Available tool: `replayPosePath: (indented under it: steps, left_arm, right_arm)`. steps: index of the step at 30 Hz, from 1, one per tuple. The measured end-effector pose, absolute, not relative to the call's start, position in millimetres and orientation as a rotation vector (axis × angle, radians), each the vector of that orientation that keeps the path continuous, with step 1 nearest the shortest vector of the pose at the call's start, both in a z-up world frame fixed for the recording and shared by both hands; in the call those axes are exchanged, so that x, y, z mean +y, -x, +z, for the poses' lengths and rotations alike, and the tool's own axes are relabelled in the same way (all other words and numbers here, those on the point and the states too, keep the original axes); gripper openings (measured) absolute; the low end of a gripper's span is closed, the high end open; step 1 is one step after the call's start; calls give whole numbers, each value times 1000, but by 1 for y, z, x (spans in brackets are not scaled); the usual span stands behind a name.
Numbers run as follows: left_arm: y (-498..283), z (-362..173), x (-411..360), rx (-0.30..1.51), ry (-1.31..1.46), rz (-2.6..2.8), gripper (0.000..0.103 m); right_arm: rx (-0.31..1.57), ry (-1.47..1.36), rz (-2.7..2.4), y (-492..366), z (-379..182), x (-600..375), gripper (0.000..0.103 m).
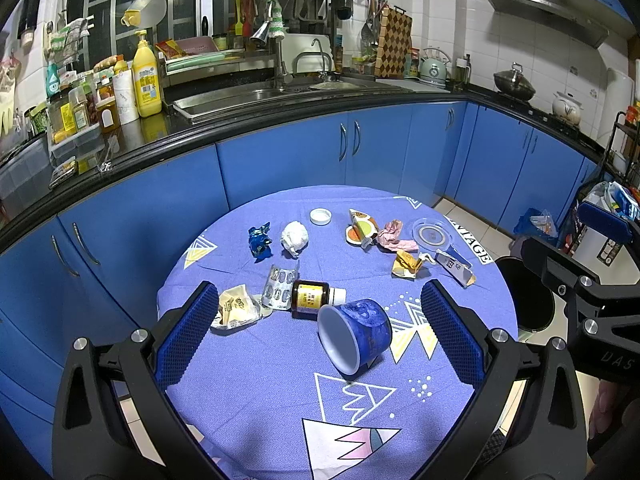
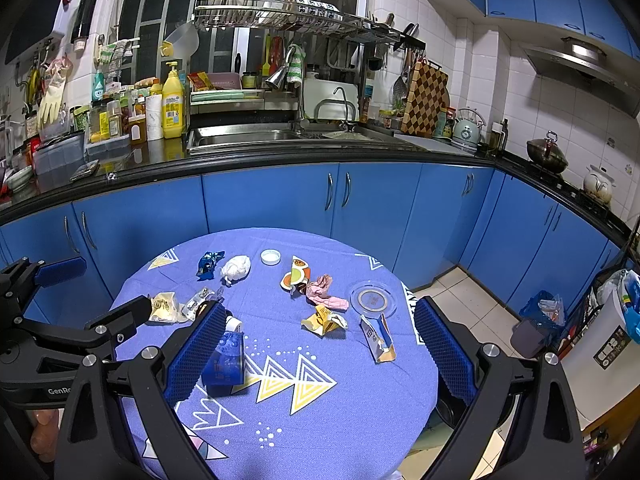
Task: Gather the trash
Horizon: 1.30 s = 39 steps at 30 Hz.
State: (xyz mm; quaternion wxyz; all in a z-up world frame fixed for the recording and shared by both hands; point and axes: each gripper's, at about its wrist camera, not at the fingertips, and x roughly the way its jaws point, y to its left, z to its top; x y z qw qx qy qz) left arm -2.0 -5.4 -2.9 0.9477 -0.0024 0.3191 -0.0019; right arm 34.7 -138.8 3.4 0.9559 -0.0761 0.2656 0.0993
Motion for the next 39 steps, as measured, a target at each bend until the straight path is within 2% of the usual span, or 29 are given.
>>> replayPosePath:
  steps: [39]
  left_arm:
    - [-1, -9, 3, 667, 9, -5, 100]
  right_arm:
    - [544, 159, 199, -36, 2, -136, 93]
